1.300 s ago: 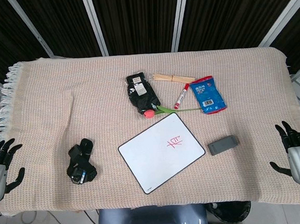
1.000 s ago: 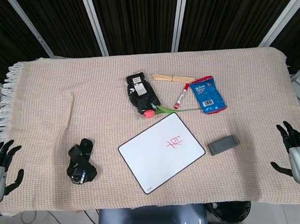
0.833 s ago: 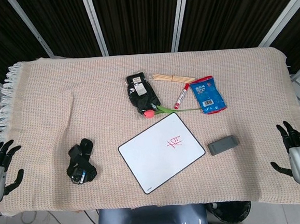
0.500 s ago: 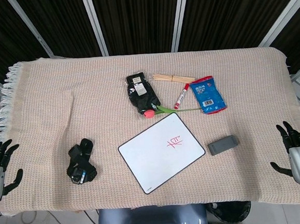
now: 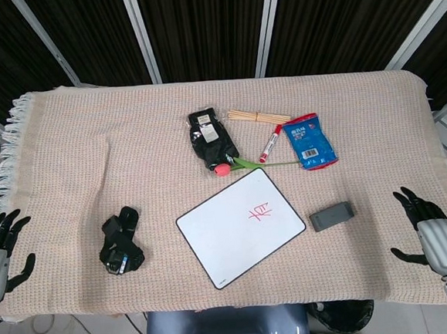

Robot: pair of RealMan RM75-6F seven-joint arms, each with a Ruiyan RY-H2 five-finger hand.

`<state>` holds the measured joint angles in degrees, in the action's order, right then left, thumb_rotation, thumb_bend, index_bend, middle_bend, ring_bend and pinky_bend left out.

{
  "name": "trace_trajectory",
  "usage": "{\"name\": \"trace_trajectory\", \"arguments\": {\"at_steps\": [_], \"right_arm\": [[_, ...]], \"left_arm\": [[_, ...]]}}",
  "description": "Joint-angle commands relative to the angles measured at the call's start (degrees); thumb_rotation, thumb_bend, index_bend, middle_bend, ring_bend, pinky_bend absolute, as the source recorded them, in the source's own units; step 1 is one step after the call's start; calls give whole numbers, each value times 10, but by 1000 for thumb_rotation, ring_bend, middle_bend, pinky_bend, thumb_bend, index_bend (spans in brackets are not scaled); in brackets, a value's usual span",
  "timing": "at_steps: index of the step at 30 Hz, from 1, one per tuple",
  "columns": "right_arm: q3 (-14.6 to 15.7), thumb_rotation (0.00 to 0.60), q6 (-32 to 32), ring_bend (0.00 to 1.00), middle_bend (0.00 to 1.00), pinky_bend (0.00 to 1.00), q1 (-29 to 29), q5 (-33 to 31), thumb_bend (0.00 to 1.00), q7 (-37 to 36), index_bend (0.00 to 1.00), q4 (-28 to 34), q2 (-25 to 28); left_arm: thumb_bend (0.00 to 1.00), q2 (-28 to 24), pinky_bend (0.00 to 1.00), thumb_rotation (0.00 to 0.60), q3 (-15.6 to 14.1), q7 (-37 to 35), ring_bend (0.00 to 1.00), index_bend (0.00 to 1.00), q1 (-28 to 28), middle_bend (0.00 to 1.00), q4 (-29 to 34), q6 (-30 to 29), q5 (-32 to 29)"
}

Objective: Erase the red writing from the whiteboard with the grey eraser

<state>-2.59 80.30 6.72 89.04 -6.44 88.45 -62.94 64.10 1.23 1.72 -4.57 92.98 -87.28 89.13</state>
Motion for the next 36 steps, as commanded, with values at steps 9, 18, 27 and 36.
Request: {"name": "trace_trajectory", "arguments": {"at_steps": [9,18,27,36], "right_arm": [[14,600,-83,192,128,192,66,36,74,-64,15,-69,-14],[14,600,-112,211,195,192,111,57,146,-59,110,-145,-76],[20,600,-124,231,215,192,145,82,225,-56,128,-192,-110],[31,600,-147,267,256,192,177,99,255,-61,193,-233,-135]], "left_arm": [[383,0,35,600,4,2,0,148,1,37,2,0,-8],[383,0,35,600,7,5,0,147,2,37,4,-1,-14],[383,0,35,600,7,7,0,148,3,37,3,-1,-15],[383,3,35,600,8,10,0,149,4,37,2,-4,-15]]}}
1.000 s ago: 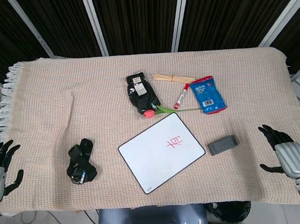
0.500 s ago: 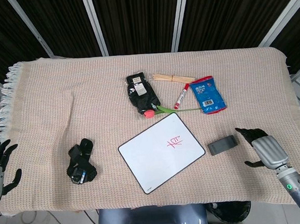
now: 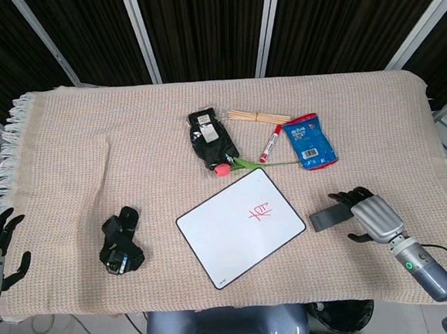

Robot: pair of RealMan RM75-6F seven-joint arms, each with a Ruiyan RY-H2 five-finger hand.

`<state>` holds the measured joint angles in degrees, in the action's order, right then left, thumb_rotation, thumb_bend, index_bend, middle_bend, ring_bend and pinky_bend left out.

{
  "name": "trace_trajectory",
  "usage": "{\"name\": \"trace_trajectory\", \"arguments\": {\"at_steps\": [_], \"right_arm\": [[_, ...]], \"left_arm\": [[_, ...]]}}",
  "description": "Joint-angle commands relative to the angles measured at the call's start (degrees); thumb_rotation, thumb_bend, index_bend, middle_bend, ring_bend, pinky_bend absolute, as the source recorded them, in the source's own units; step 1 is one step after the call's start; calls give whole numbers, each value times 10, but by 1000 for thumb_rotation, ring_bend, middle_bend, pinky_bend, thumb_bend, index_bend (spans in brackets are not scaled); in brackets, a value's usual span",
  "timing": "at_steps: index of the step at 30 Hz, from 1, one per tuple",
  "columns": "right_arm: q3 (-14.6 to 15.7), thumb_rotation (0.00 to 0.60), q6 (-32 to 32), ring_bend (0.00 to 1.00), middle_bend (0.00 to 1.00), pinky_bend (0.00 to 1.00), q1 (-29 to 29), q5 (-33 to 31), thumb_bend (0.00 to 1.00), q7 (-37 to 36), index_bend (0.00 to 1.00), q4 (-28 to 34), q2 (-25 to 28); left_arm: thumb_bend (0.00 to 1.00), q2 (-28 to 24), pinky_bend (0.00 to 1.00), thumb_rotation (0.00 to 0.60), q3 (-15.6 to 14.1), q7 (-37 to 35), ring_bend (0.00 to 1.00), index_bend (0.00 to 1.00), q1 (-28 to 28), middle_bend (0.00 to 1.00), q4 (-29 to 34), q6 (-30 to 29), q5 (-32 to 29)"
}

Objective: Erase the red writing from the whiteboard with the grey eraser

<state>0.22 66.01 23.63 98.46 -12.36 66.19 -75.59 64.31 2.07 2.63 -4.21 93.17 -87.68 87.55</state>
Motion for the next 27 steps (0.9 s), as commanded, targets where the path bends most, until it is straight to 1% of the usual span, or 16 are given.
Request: {"name": "trace_trajectory", "arguments": {"at_steps": [1,7,16,22,27], "right_arm": [[3,600,-4,269,261,192,10,6,263,-2,203,-15,-12],[2,600,-10,286,281,192,25,4,283,-8,236,-34,-26],[13,600,-23,332,337,195,41,1,358,-11,313,-58,-43],[17,600,-29,365,373,218,48,-5,370,-7,348,-63,-50],[20,600,-32,408,416,263,52,-10,387,0,396,-63,-51]], "left_arm": [[383,1,35,600,0,2,0,149,0,37,0,-1,0],[383,1,35,600,1,3,0,149,2,37,1,-2,-3],[383,1,35,600,3,4,0,151,2,37,1,-1,-6],[383,2,35,600,4,5,0,156,2,37,2,-2,-7],[383,2,35,600,5,5,0,158,2,37,2,-1,-9]]}}
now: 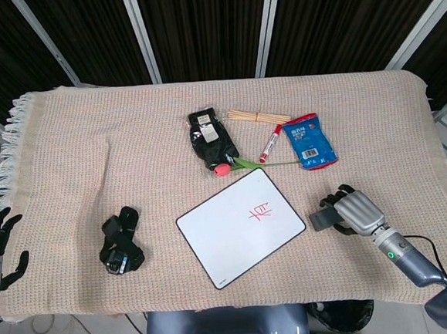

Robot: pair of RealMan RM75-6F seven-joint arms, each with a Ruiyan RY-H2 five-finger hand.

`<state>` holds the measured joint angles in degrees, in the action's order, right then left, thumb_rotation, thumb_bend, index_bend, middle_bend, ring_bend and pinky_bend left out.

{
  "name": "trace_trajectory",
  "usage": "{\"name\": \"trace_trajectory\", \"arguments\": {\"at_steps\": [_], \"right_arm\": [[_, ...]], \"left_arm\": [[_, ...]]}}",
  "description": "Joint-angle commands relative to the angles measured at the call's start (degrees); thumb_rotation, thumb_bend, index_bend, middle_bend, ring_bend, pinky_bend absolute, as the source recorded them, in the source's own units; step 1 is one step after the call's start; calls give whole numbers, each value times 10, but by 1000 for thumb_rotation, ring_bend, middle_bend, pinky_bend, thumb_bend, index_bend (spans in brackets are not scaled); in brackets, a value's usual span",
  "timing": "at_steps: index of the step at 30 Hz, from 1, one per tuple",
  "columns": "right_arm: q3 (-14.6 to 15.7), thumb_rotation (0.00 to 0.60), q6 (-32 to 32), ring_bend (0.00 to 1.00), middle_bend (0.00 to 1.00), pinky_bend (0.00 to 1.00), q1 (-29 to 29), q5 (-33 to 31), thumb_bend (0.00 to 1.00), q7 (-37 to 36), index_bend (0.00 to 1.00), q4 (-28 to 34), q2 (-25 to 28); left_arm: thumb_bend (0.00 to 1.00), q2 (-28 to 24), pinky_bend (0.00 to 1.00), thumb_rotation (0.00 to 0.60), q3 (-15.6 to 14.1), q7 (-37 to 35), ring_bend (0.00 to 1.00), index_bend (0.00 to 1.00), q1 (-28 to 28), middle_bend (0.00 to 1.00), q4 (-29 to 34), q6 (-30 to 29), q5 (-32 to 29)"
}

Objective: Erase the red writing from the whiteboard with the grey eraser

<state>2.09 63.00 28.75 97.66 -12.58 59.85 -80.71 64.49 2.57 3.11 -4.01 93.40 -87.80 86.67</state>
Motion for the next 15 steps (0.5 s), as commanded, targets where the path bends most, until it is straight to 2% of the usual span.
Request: {"name": "trace_trajectory", "arguments": {"at_steps": [1,7,15], "right_arm": [[2,600,-3,422,430,279,2,-3,393,3,410,1,0],[4,600,-2,480,481,368,6,-7,447,4,450,8,2],[-9,600,-2,491,468,373,26,-12,448,18,453,54,26]], "left_arm": [[382,0,35,600,0,0,0,159,0,37,0,0,0],[383,0,35,600,2,0,0,160,0,37,3,0,-3],[383,0,36,600,3,0,0,160,1,37,5,0,-5]]}}
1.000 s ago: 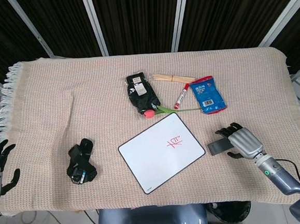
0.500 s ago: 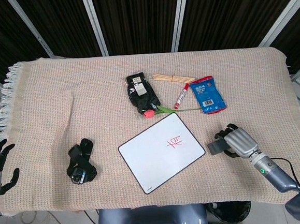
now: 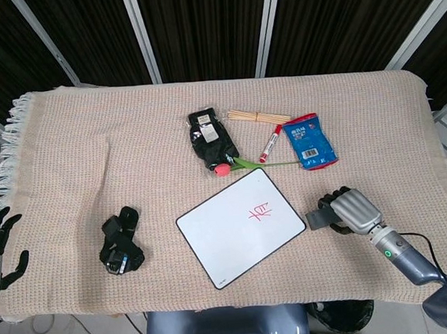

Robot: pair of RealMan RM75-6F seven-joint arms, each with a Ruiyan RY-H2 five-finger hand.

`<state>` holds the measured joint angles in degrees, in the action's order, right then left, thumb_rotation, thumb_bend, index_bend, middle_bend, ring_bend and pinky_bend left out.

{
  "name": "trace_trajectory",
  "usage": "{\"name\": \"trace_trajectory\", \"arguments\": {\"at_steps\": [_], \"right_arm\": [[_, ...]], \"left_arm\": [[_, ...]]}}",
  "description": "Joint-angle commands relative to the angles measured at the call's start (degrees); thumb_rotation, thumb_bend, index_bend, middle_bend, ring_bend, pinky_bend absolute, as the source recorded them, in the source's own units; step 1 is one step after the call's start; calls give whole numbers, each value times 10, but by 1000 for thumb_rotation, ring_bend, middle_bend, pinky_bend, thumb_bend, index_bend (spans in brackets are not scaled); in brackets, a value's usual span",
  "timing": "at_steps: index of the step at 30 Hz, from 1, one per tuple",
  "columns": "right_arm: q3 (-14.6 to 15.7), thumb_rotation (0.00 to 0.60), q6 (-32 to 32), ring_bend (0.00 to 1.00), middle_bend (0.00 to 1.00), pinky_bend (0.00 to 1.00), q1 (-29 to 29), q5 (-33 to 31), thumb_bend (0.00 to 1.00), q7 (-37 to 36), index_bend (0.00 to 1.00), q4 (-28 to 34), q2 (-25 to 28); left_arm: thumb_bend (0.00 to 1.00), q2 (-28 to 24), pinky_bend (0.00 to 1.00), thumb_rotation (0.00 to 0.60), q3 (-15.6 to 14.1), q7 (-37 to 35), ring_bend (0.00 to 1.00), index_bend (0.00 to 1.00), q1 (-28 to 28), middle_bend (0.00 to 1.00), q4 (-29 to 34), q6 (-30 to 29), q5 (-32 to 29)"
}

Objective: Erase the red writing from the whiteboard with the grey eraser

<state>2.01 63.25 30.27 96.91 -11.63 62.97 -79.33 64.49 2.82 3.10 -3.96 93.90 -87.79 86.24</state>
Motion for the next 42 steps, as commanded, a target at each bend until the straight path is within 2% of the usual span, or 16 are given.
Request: {"name": "trace_trajectory", "arguments": {"at_steps": [1,7,12,22,33,42], "right_arm": [[-11,600,-10,496,467,373,15,-8,448,12,453,33,17],[-33,600,-61,506,466,373,52,-30,444,44,453,94,32],[-61,600,-112,506,466,373,85,-70,440,90,453,132,21],[-108,600,-172,509,470,373,136,-161,437,202,453,123,-59],[-134,600,-184,508,469,373,175,-223,437,283,453,118,-121],[-123,600,-181,508,486,373,185,-252,437,334,461,115,-146]], "left_arm": [[383,0,36,600,0,0,0,160,0,37,1,0,-1],[384,0,36,600,1,-3,0,160,1,37,4,0,-2],[383,-2,36,600,2,-8,0,160,1,37,5,1,-5],[383,0,36,600,0,-11,0,162,0,37,7,4,-3],[384,-1,36,600,3,-15,0,166,-2,37,7,6,-6],[384,-3,36,600,5,-20,0,167,-1,37,8,4,-6]]}}
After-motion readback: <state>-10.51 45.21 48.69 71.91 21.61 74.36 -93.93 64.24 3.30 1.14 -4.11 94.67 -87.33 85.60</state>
